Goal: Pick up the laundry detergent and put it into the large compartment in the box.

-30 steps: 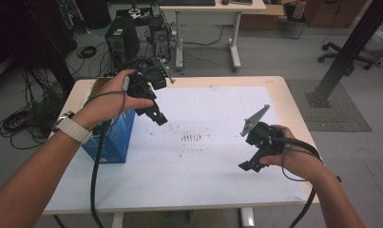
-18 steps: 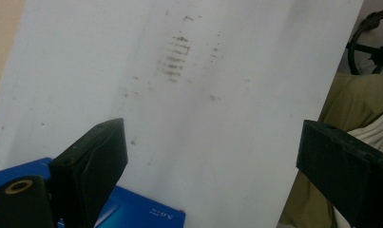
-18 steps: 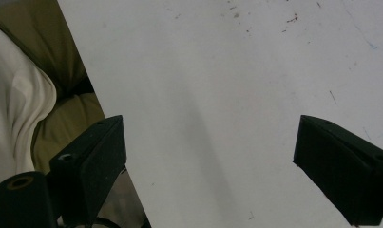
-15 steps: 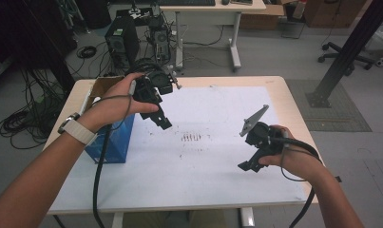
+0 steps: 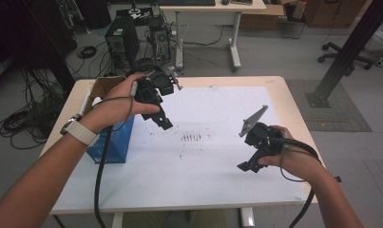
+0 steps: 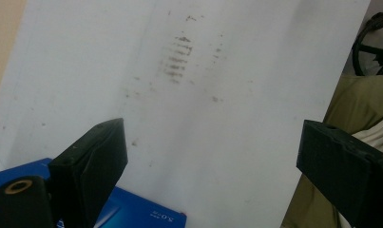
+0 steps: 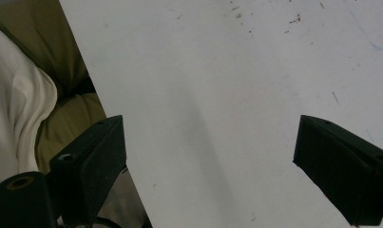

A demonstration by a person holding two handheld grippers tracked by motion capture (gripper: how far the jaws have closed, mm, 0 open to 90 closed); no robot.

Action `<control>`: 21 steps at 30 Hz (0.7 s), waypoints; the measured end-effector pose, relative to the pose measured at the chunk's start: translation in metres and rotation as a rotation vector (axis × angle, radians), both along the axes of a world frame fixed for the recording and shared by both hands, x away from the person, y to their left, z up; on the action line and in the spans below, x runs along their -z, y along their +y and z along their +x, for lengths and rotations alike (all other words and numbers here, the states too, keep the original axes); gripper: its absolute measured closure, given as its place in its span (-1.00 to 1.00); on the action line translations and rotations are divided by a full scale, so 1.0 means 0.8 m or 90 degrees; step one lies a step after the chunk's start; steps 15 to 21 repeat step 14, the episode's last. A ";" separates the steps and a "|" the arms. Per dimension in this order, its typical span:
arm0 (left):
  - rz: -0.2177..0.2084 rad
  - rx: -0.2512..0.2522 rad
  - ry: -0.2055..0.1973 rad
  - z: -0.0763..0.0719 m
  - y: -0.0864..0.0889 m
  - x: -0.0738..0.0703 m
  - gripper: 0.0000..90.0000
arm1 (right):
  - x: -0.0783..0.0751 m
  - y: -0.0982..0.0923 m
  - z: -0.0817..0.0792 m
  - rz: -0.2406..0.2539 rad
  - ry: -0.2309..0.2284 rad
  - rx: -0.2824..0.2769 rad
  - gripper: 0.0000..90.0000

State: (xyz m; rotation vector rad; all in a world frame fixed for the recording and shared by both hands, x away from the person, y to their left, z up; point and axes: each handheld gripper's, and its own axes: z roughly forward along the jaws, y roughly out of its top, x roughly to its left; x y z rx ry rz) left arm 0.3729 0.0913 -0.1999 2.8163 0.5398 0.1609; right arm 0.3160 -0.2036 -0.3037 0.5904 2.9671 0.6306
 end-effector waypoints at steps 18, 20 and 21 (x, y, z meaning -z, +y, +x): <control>-0.001 -0.003 -0.003 -0.001 0.001 0.000 -0.78 | 0.000 -0.001 -0.002 0.002 -0.003 0.000 -0.76; -0.001 -0.003 -0.003 -0.001 0.001 0.000 -0.78 | 0.000 -0.001 -0.002 0.002 -0.003 0.000 -0.76; -0.001 -0.003 -0.003 -0.001 0.001 0.000 -0.78 | 0.000 -0.001 -0.002 0.002 -0.003 0.000 -0.76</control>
